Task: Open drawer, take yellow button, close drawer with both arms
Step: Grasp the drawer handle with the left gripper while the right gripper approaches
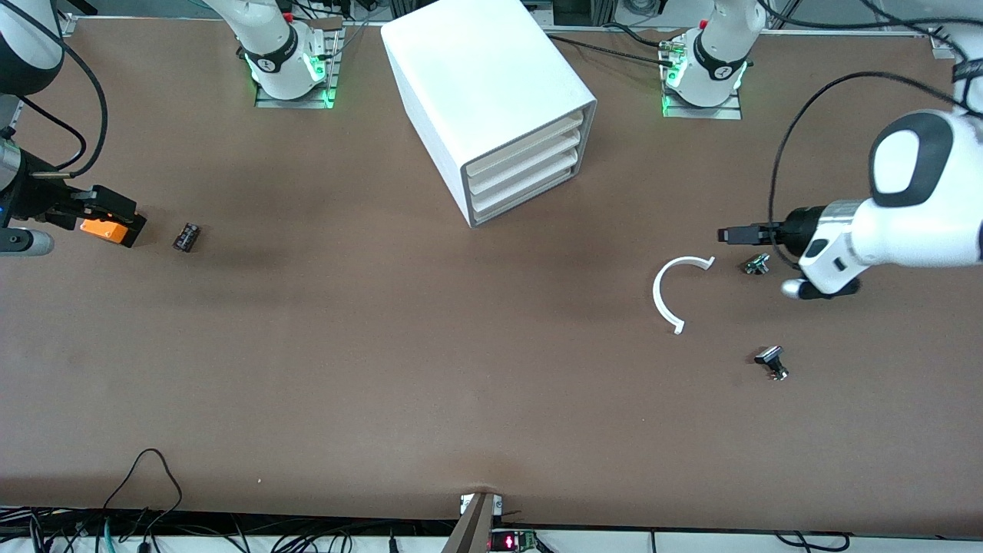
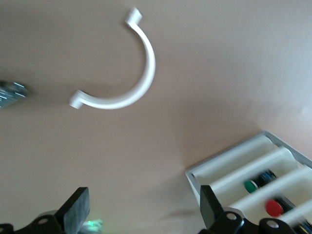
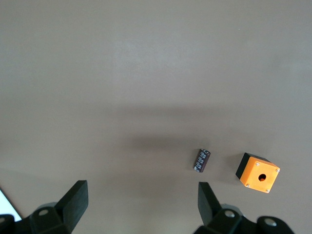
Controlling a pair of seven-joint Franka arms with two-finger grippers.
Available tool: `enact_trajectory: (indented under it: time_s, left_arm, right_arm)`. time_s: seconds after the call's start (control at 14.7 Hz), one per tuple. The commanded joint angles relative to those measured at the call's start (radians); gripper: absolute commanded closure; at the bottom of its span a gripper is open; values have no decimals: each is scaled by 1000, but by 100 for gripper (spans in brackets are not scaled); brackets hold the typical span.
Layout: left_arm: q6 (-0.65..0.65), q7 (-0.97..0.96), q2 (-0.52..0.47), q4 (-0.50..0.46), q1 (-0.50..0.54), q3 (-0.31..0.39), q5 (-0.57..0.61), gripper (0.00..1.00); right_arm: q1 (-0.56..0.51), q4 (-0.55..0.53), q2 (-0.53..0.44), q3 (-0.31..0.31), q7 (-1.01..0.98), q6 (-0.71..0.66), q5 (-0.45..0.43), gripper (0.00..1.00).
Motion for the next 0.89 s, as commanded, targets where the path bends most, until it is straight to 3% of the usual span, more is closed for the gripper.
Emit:
enact_trajectory:
  time_s: [0.0,0.14,0.34,0.48,0.68,0.82]
  left_arm:
    - [-52,18,47,-49,-11,-48,-100,0]
    - [-52,22,117,-60,-29,-90,-128,0]
    - [-41,106,162,-89,-84,-102,-316,0]
    - [-43,176,167,-116,-104,-119,-398,0]
    - [-30,197,164,-184,-106,-199,-524,0]
    - [23,226,151,-225,-104,-249,-542,1]
  right_arm:
    - [44,-1,27,22,-7,-6,6,0]
    - [50,2,27,29,-8,-3,8,0]
    - [64,14,26,48,-17,-5,5,0]
    - [78,14,27,51,-116,-6,0,0]
    - [105,13,27,57,-223,-11,12,0]
    - [128,16,24,95,-279,3,5,0]
